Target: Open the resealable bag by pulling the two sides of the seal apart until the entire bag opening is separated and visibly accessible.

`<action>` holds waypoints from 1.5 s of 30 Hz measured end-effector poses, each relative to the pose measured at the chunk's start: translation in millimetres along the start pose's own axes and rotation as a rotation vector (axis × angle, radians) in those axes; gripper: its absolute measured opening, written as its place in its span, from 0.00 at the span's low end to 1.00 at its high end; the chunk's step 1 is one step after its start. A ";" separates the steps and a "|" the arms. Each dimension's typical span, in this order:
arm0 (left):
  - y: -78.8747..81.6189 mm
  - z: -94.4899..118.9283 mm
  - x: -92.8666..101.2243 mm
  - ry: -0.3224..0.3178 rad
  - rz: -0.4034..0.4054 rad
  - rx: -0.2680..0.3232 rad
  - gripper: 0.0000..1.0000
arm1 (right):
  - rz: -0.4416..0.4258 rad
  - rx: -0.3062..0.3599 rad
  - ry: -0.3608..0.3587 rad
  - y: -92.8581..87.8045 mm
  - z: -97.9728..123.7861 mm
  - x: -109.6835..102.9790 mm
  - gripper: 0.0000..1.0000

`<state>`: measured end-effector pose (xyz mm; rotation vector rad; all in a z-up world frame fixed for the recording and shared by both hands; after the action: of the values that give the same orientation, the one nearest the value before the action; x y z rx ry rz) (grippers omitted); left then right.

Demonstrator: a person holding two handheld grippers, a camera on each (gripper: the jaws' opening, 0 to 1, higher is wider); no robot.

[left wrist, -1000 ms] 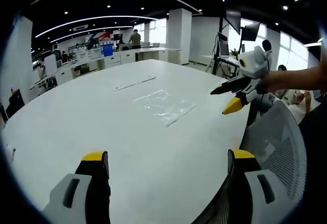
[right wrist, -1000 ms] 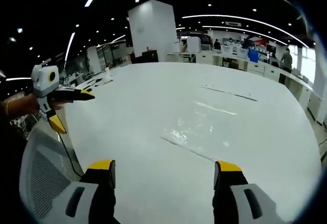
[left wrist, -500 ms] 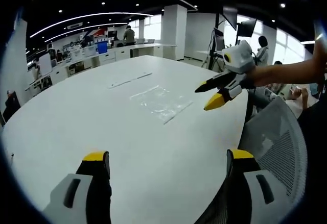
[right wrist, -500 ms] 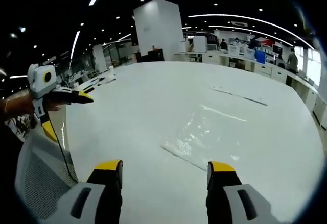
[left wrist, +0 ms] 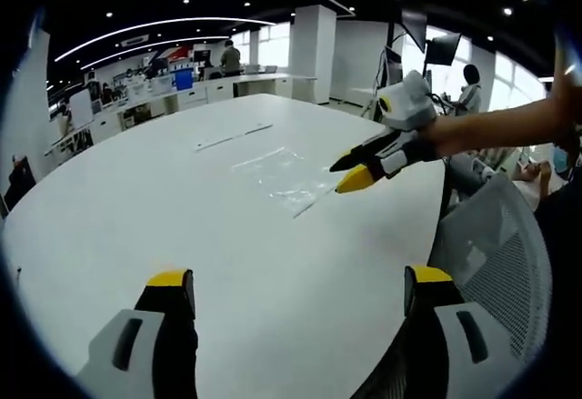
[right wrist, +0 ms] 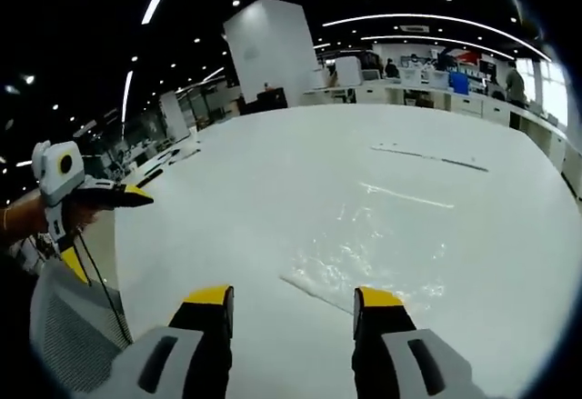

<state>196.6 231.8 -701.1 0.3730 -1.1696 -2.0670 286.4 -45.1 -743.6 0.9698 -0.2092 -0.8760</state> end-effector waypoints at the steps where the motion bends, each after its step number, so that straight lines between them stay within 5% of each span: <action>1: -0.3 -0.1 0.2 -0.002 0.001 -0.001 0.94 | 0.012 -0.006 0.002 1.8 -3.7 0.5 0.49; 9: -2.5 -1.6 -0.5 -0.018 0.024 -0.001 0.93 | 0.080 -0.085 0.010 -1.2 -25.3 7.8 0.31; 25: 7.5 -7.3 -3.2 -0.002 -0.027 -0.001 0.88 | 0.291 -0.185 0.057 -3.2 -48.8 10.2 0.16; 39: 2.7 -2.3 -8.4 0.044 -0.022 -0.004 0.84 | 0.313 -0.104 0.035 -18.5 -53.1 17.2 0.05; 45: 2.9 -1.8 -7.2 0.045 -0.012 0.001 0.84 | 0.448 -0.093 0.056 -20.0 -51.2 13.0 0.03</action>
<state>204.0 234.9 -700.3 0.4253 -1.1445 -2.0577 310.3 -27.5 -791.7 0.8160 -0.3209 -0.4435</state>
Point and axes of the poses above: the point that each gripper's makers call its tool centre point, and the gripper's own axes: z roughly backward along the fingers, x roughly to its right, y roughly out of its top, the point moved 10 cm from there along z, roughly backward along the fingers, and after that the axes turned 1 degree about -y, right-handed, at the moved point
